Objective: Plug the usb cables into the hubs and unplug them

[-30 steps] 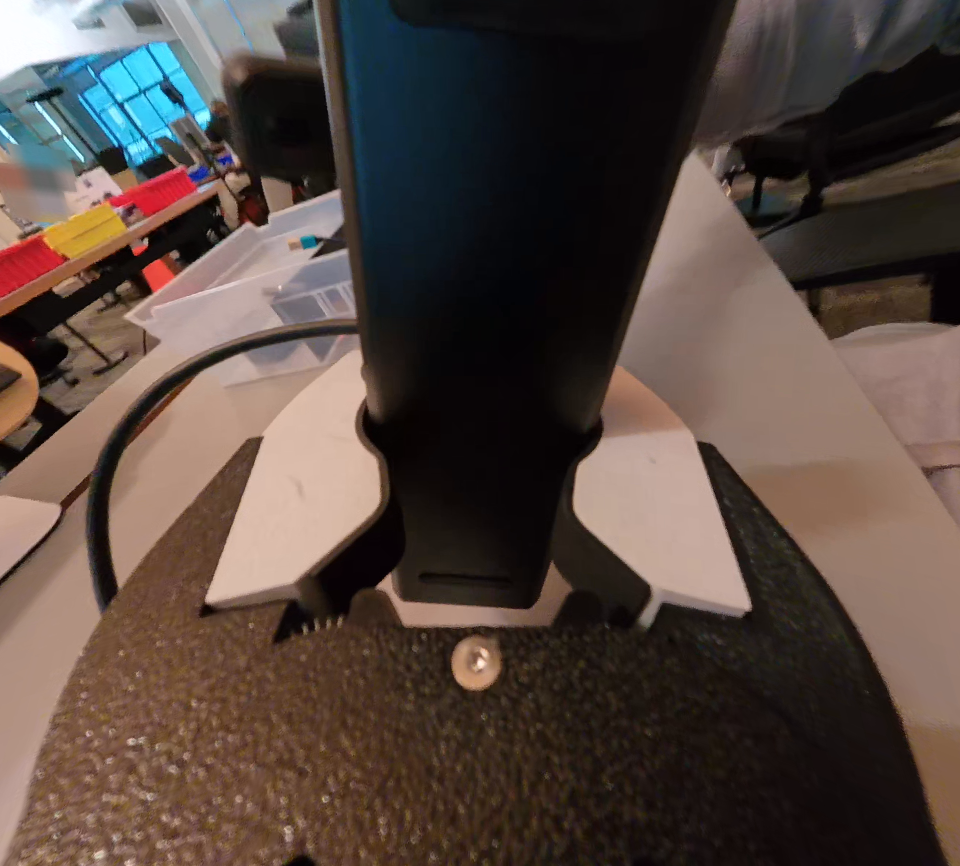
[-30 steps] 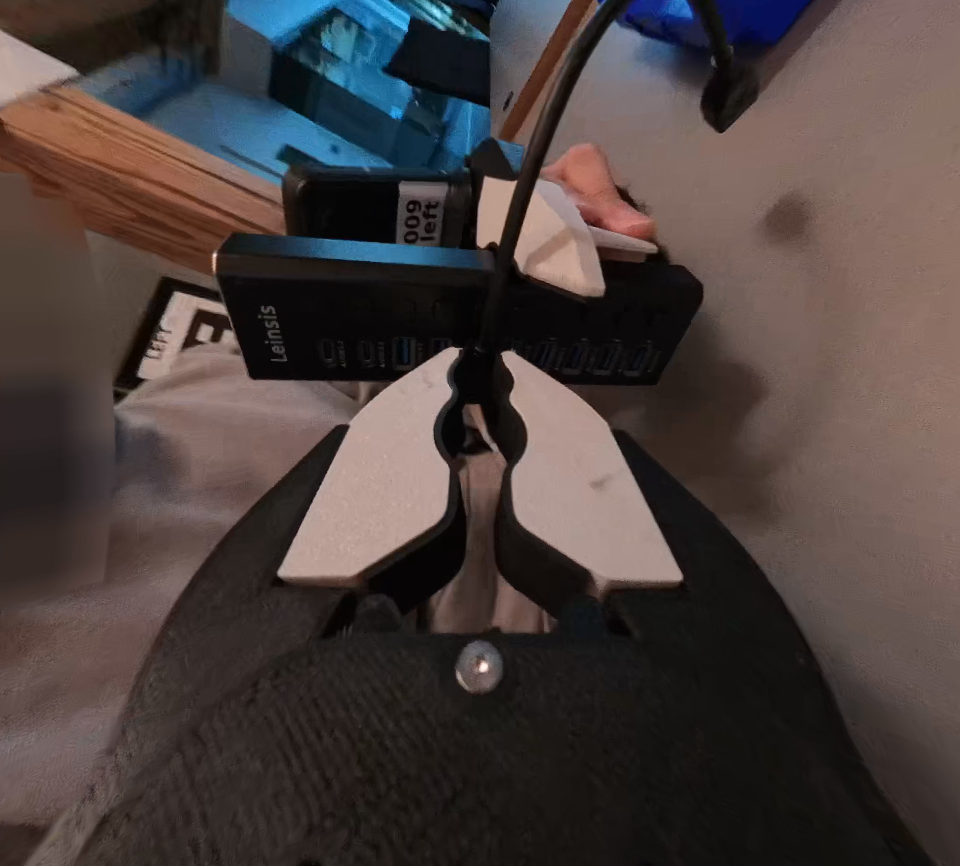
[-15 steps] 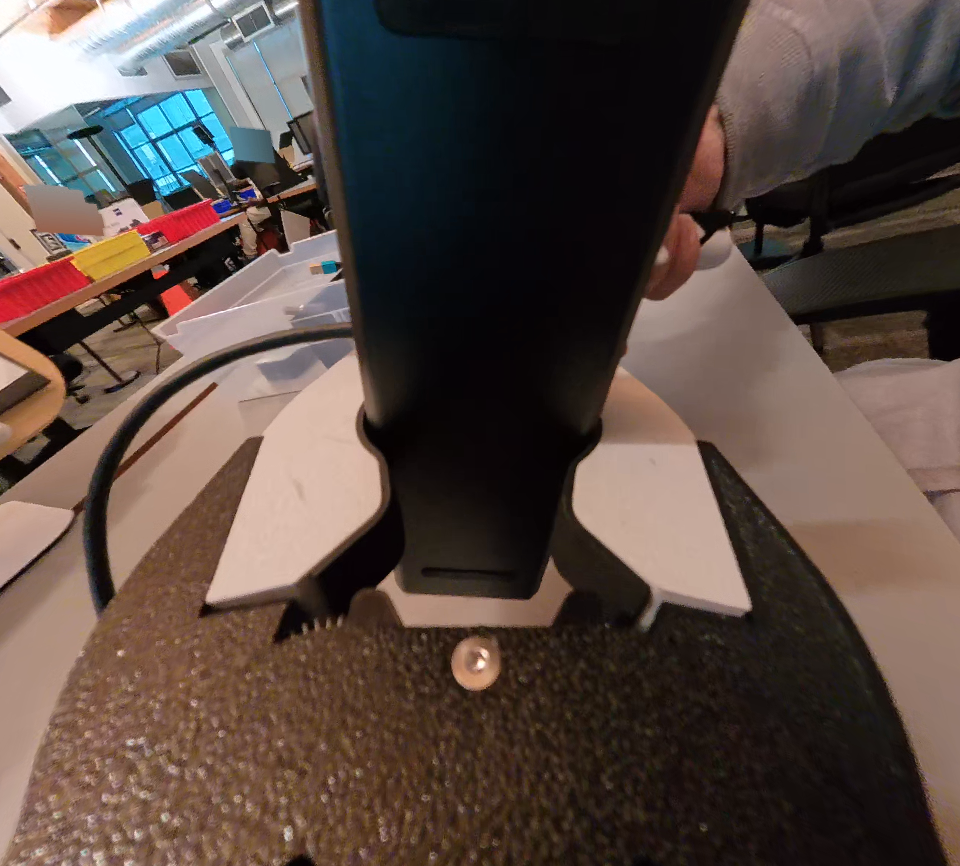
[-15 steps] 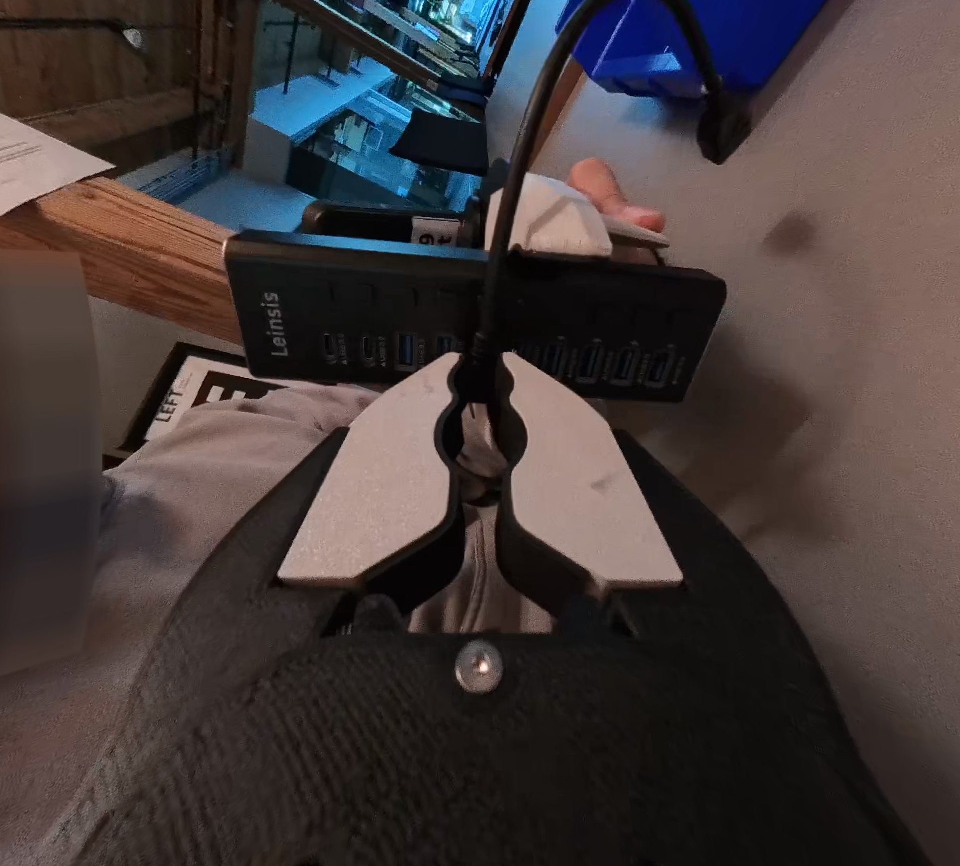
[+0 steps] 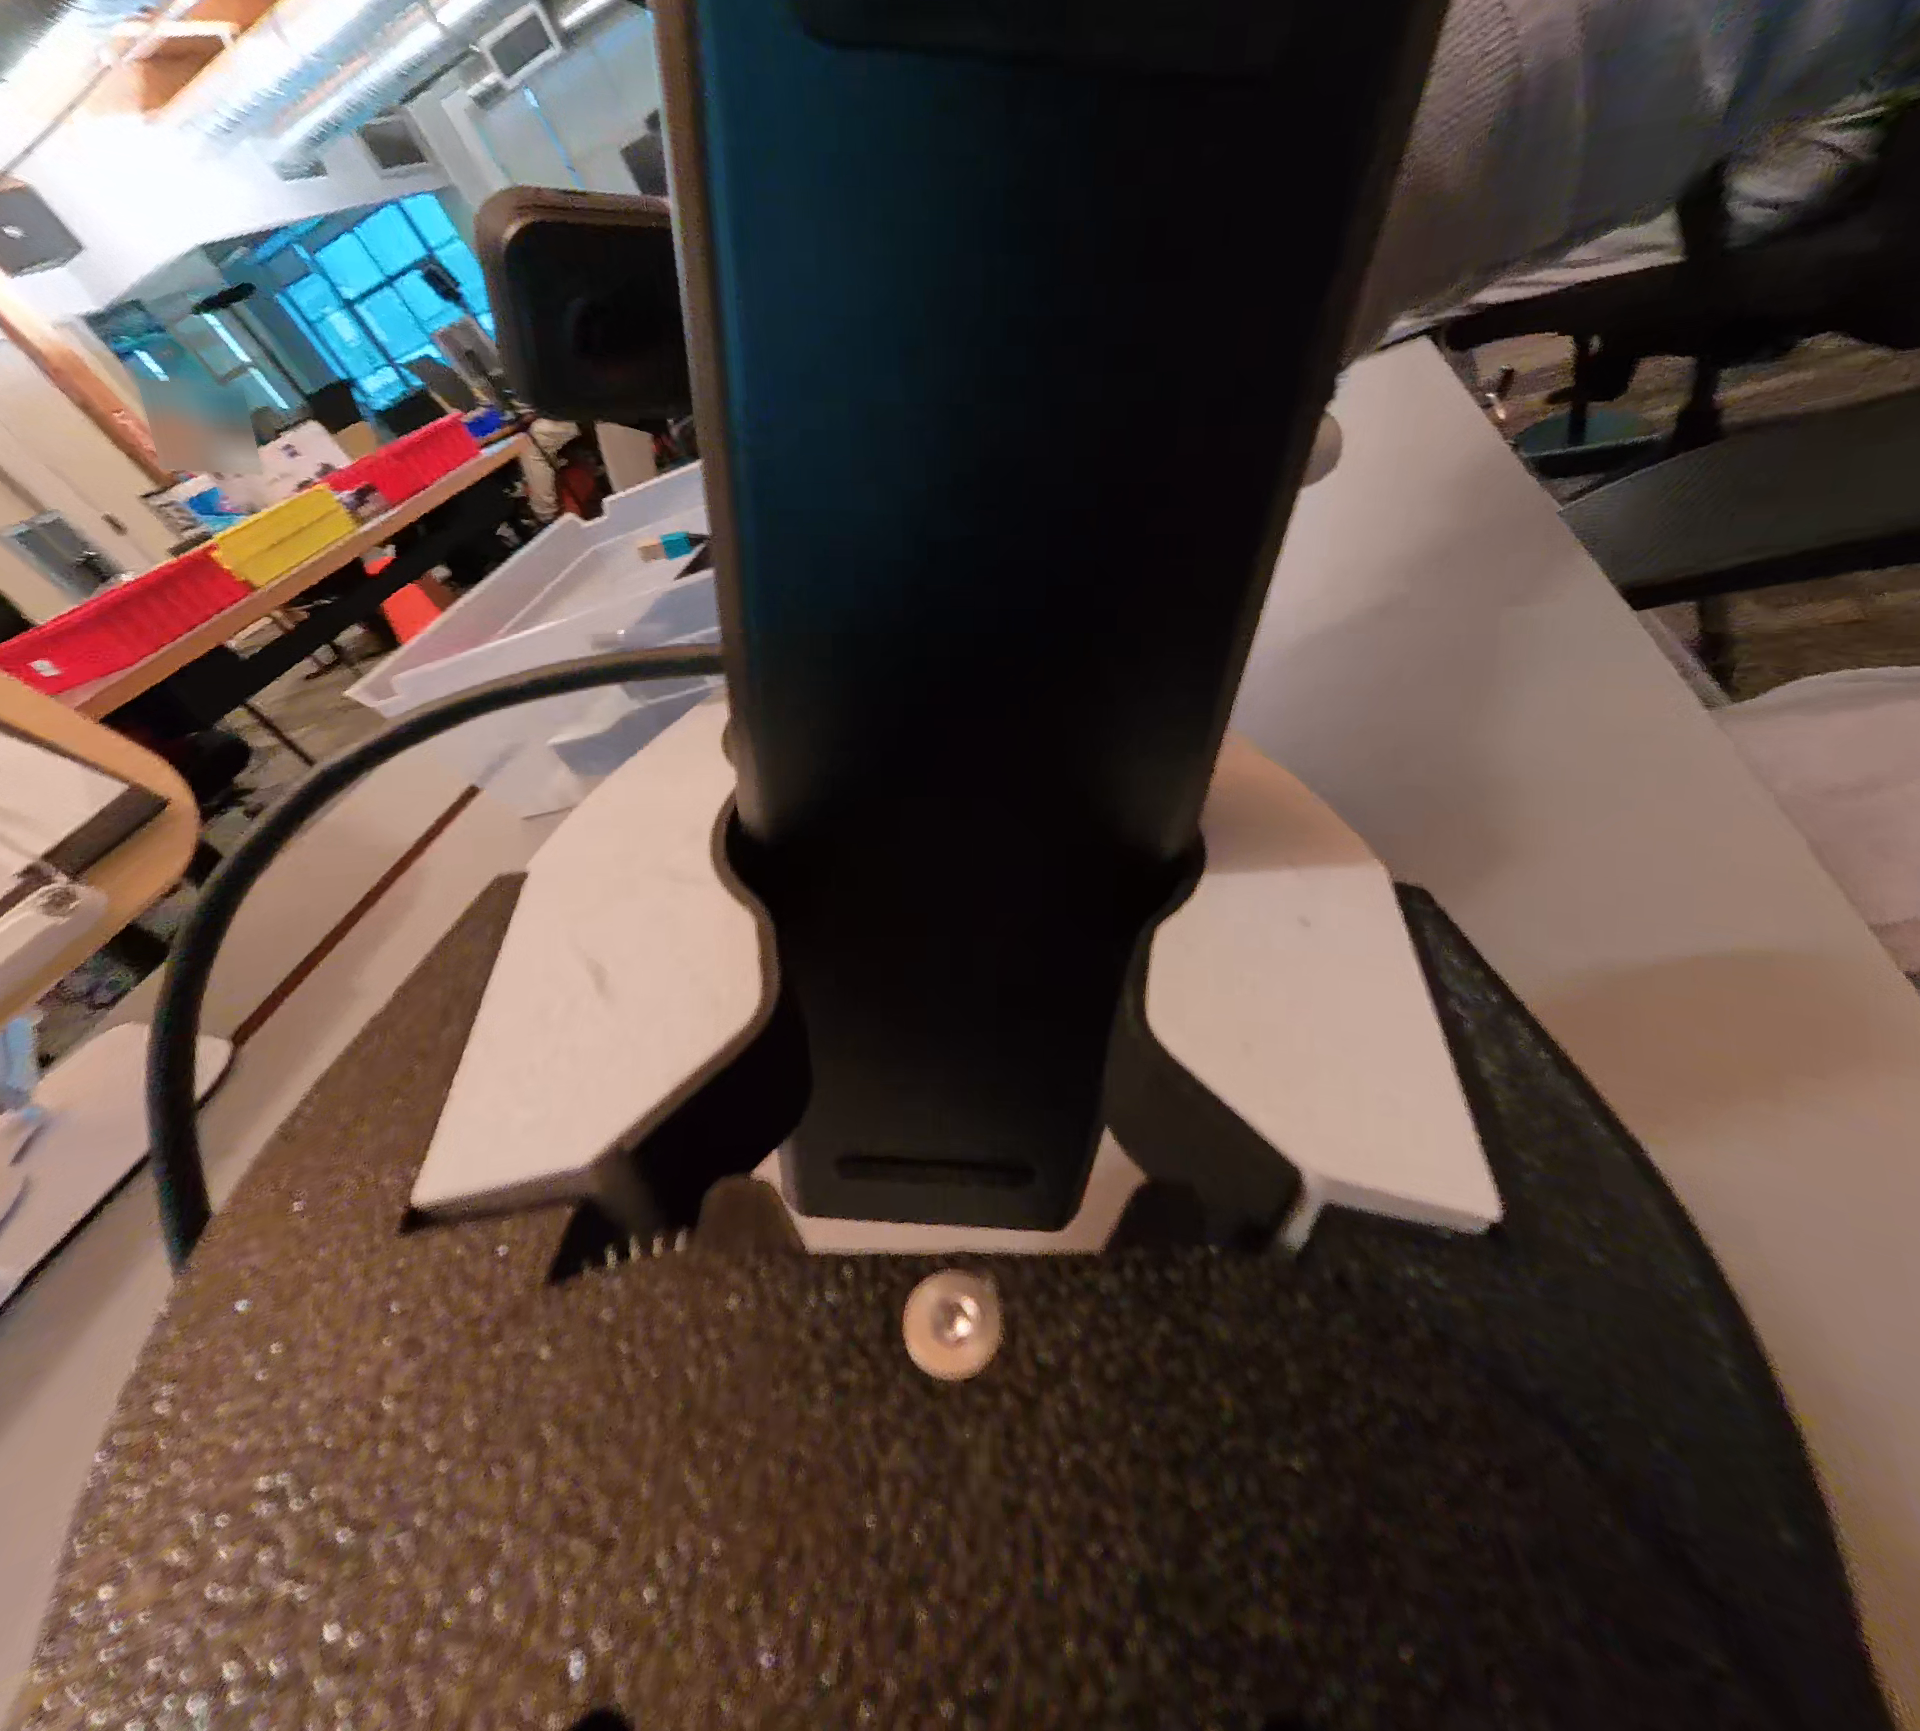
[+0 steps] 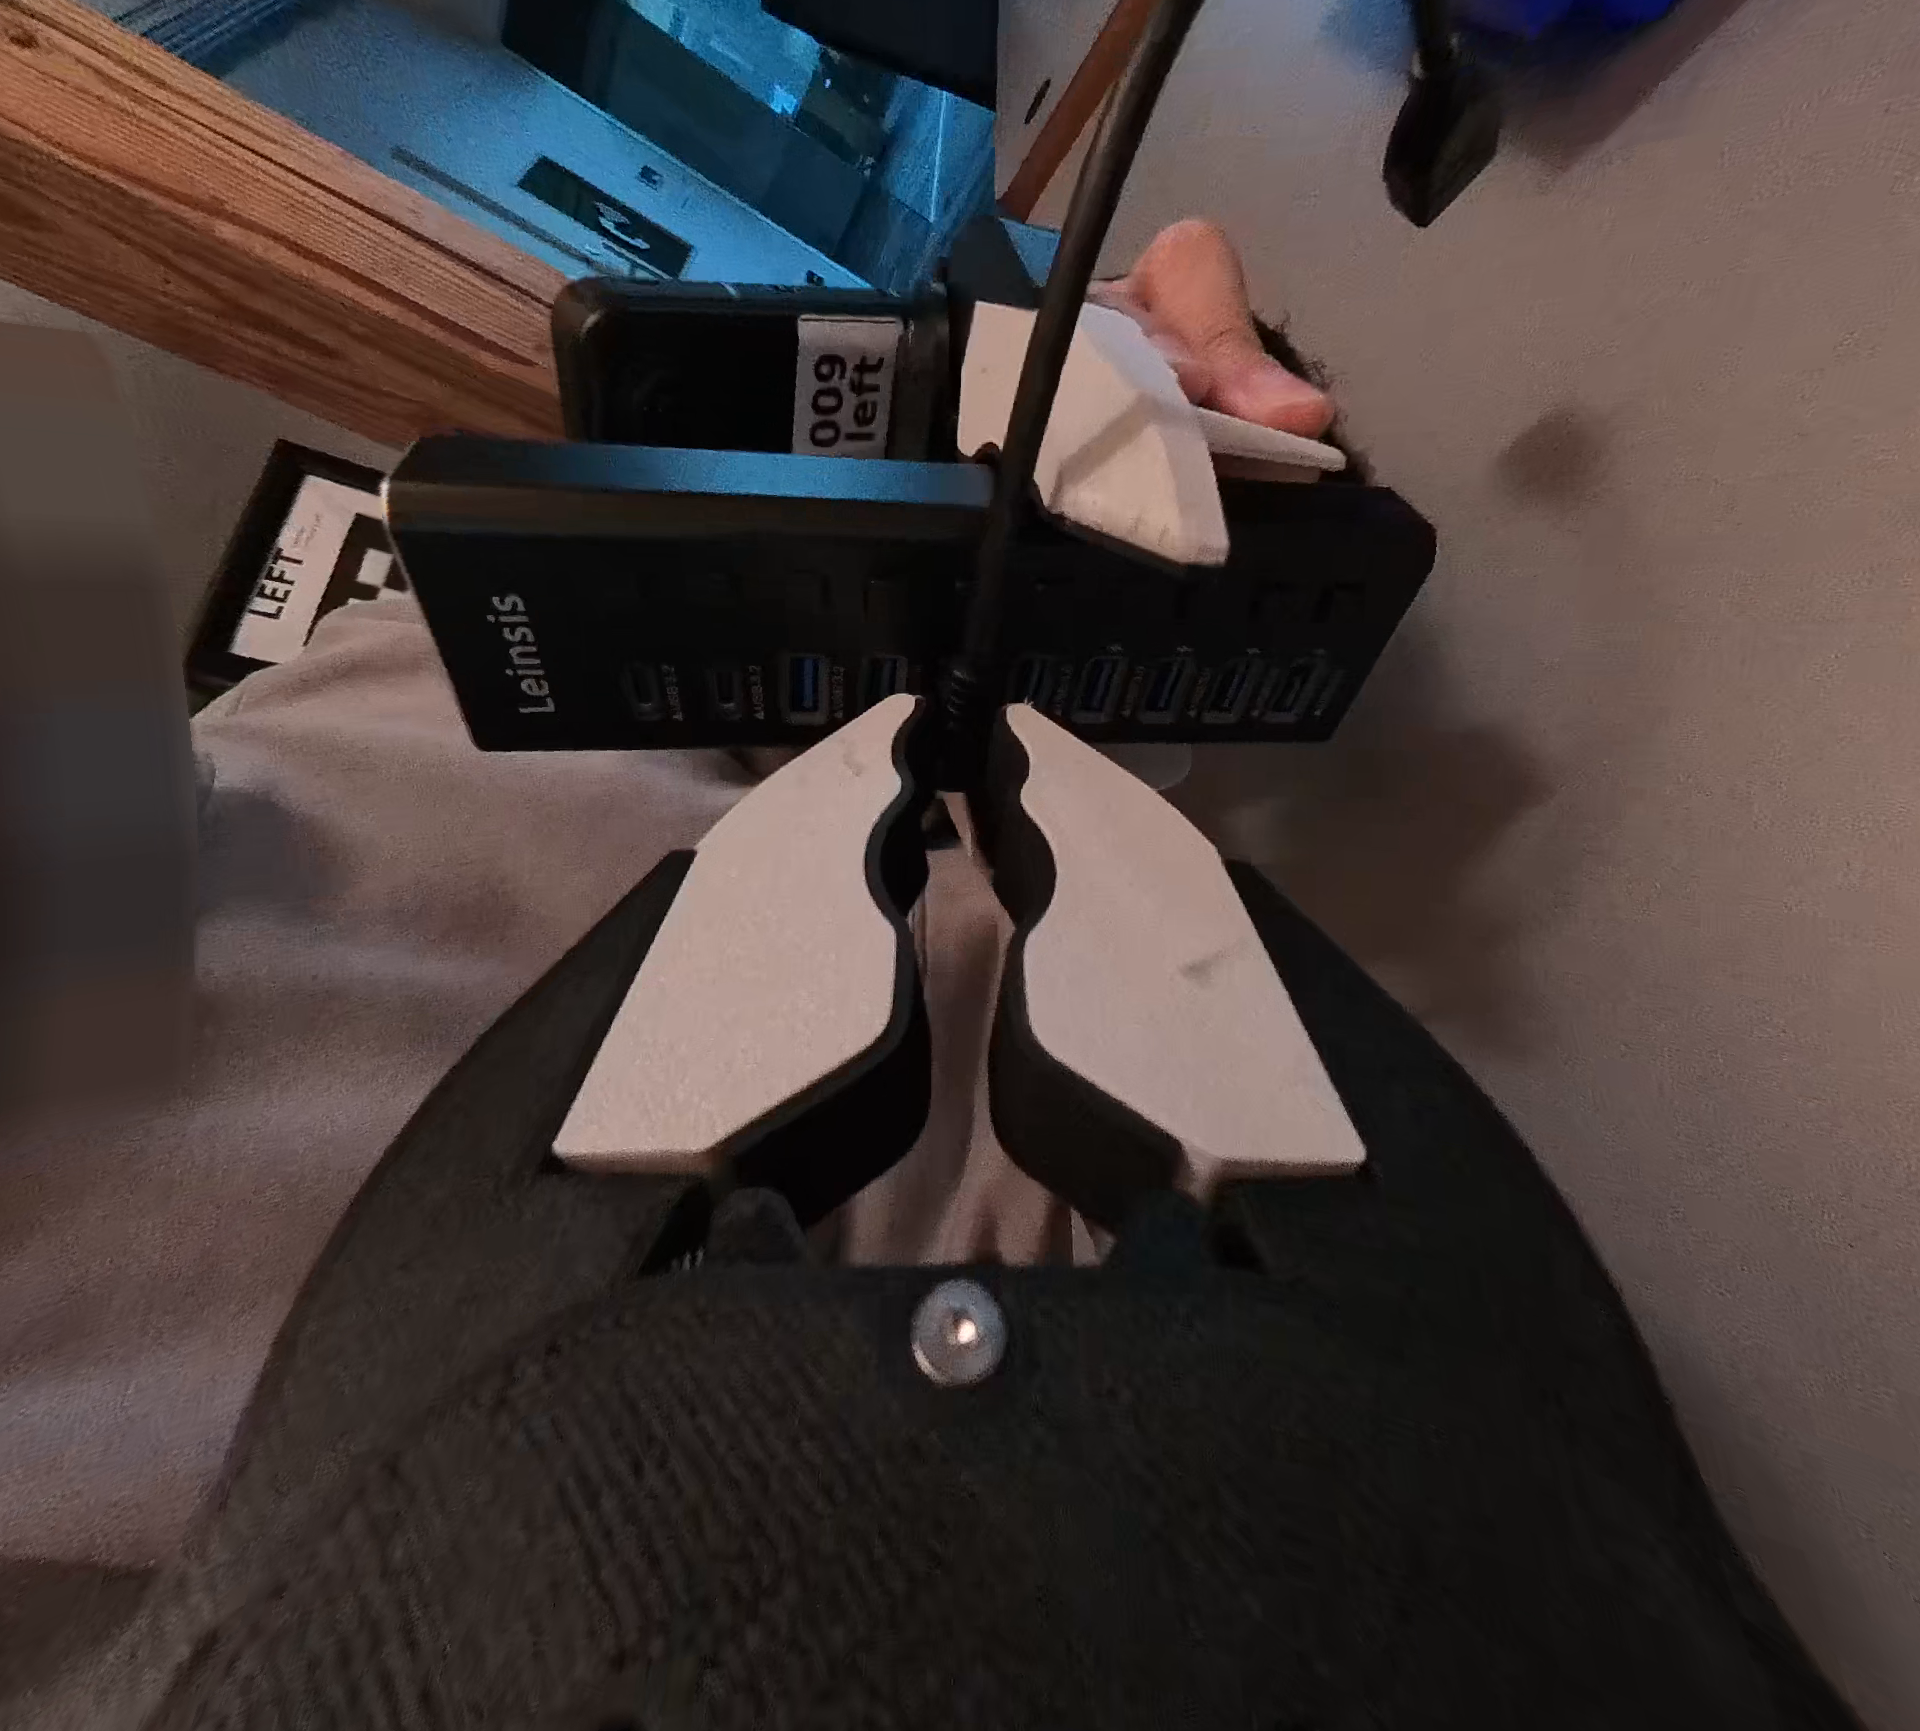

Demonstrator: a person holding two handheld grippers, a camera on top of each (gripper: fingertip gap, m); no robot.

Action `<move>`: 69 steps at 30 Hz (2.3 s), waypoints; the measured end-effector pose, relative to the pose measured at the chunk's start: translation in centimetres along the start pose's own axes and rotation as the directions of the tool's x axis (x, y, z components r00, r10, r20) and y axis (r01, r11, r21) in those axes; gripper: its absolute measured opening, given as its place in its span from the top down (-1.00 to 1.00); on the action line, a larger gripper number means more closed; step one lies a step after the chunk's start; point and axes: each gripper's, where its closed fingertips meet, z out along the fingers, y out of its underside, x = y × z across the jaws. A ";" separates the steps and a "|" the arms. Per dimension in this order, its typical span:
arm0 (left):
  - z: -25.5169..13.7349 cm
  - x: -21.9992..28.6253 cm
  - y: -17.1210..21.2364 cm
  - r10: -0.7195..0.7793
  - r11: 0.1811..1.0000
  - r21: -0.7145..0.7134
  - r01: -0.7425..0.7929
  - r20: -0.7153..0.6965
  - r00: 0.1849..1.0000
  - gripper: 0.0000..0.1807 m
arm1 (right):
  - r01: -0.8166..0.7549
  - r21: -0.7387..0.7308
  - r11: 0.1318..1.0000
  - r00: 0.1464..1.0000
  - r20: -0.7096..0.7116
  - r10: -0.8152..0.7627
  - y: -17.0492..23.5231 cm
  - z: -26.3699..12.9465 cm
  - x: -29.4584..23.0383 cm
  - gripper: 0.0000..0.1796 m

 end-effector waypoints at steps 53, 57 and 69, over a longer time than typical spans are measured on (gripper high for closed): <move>-4.8 -4.6 1.0 -0.139 0.988 0.078 0.130 0.122 0.983 0.20 | 0.161 0.153 0.975 0.834 -0.549 -0.052 1.6 -31.4 1.2 0.90; -4.5 -4.5 1.0 -0.144 0.988 0.078 0.136 0.113 0.983 0.20 | 0.037 0.097 0.995 0.921 -0.390 0.004 1.7 -29.8 2.3 0.91; -4.7 -4.7 1.0 -0.181 0.980 0.102 0.169 0.113 0.977 0.20 | -0.237 -0.134 0.962 0.531 -0.847 0.013 1.6 -32.8 14.2 0.72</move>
